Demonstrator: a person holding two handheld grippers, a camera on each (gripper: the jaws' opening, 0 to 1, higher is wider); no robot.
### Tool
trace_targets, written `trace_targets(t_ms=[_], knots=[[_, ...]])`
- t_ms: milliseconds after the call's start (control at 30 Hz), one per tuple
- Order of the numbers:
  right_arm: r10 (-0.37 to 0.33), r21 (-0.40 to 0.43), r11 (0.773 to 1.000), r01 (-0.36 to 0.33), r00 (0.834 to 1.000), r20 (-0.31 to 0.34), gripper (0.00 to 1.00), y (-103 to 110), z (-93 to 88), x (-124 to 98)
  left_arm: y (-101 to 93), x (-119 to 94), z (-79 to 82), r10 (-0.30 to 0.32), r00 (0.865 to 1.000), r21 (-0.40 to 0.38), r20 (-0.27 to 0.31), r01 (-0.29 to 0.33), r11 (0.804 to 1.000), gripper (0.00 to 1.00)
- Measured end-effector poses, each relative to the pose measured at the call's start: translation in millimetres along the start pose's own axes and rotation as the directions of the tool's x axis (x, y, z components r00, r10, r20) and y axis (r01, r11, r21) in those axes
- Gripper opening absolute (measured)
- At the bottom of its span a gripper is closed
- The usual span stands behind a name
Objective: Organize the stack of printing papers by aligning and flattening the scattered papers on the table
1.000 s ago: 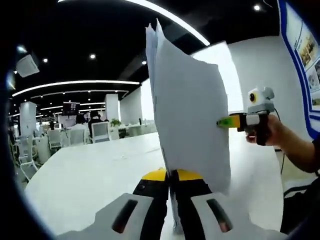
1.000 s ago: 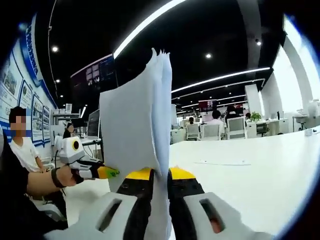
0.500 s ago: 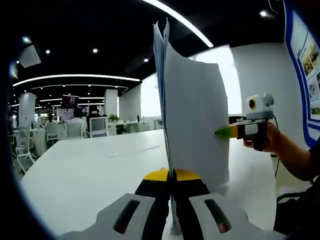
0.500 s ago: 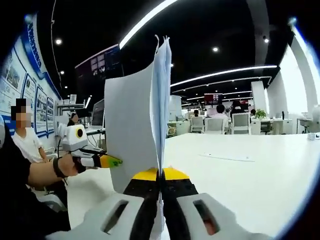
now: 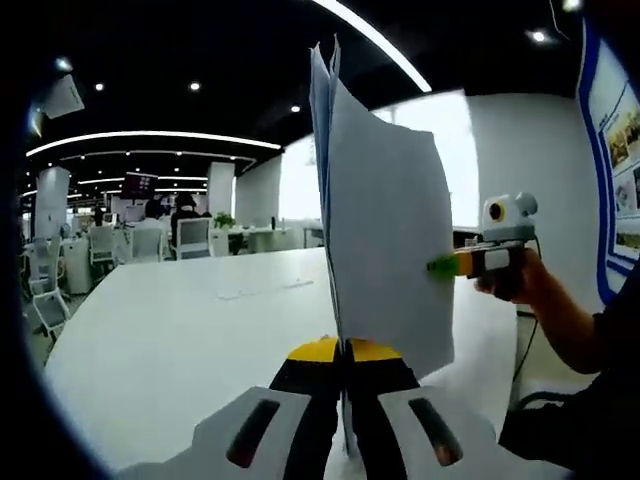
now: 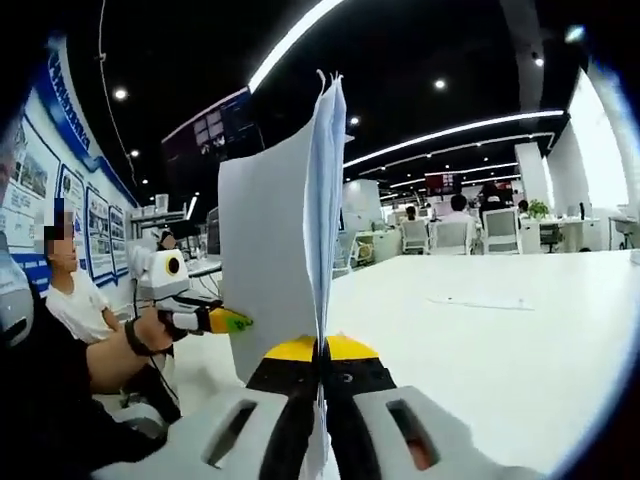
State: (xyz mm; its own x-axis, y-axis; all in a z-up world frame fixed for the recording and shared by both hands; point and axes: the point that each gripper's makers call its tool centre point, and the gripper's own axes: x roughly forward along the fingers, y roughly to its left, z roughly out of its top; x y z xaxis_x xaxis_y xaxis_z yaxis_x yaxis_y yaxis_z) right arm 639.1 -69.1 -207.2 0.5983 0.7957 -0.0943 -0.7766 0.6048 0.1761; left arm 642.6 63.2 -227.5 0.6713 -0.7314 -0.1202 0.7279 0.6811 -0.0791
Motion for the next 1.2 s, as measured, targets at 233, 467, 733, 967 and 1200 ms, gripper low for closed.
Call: trace_targets(t_ms=[233, 467, 733, 967, 1200], knots=[[0.098, 0.158, 0.983, -0.094, 0.995, -0.019, 0.00, 19, 0.9, -3, 0.8, -9, -5.8, -0.022, 0.999, -0.065, -0.049, 0.019, 0.998, 0.06], [0.138, 0.249, 0.961, -0.124, 0.990, -0.038, 0.00, 19, -6.9, 4, 4.3, -11, -13.2, -0.068, 0.992, -0.171, -0.106, 0.050, 0.984, 0.06], [0.111, 0.311, 0.947, -0.084, 0.991, -0.070, 0.00, -2, -22.2, 20, 18.0, 1, -26.6, -0.114, 0.982, -0.302, -0.148, 0.065, 0.951, 0.06], [0.088, 0.384, 0.921, -0.059, 0.995, -0.057, 0.00, -20, -27.0, 32, 35.9, 17, -36.3, -0.155, 0.979, -0.432, -0.133, 0.083, 0.898, 0.06], [0.027, 0.390, 0.921, 0.018, 0.994, -0.110, 0.00, -42, -45.3, 46, 46.8, 34, -55.6, -0.138, 0.976, -0.475, -0.166, 0.044, 0.879, 0.06]])
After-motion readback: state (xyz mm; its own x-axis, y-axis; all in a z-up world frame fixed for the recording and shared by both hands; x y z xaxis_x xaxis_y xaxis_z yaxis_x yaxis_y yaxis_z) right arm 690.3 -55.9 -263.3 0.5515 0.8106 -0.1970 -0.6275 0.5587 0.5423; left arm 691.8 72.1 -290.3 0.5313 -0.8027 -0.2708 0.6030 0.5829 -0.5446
